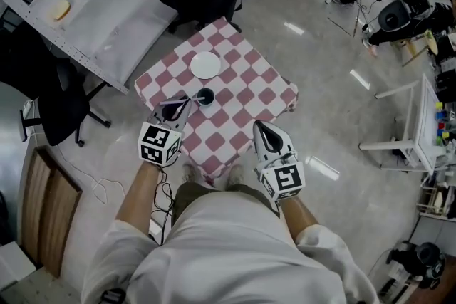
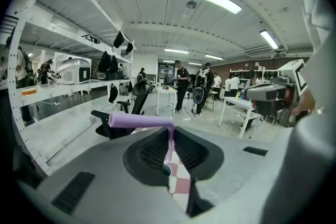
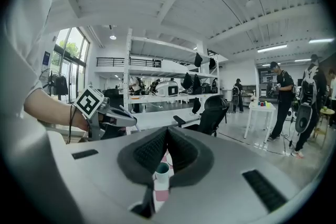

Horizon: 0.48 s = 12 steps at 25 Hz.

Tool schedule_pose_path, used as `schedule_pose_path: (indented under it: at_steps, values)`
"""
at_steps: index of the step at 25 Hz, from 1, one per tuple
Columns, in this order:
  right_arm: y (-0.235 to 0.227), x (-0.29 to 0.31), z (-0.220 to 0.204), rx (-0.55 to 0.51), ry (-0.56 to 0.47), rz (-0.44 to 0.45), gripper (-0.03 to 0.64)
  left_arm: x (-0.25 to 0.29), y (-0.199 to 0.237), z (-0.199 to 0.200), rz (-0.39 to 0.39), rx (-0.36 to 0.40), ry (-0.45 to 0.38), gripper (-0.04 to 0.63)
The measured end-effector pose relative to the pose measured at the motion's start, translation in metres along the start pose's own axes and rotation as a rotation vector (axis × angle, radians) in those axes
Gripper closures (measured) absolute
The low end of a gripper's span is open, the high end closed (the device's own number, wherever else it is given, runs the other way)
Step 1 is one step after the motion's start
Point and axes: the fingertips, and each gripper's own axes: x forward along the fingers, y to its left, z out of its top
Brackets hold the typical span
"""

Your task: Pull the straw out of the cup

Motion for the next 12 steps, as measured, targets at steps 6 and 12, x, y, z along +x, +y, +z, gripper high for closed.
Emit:
schedule_pose_path:
  at_steps: [6, 12]
  values:
    - [0.004, 0.004, 0.003, -0.01, -0.016, 0.016, 0.614, -0.033, -0.016, 0.026, -0.001, 0.05, -0.052, 0.56]
    - [0.007, 0.008, 0.006, -0.007, -0.023, 0.025, 0.614, -0.062, -0.029, 0.048, -0.002, 0.087, -0.09, 0.56]
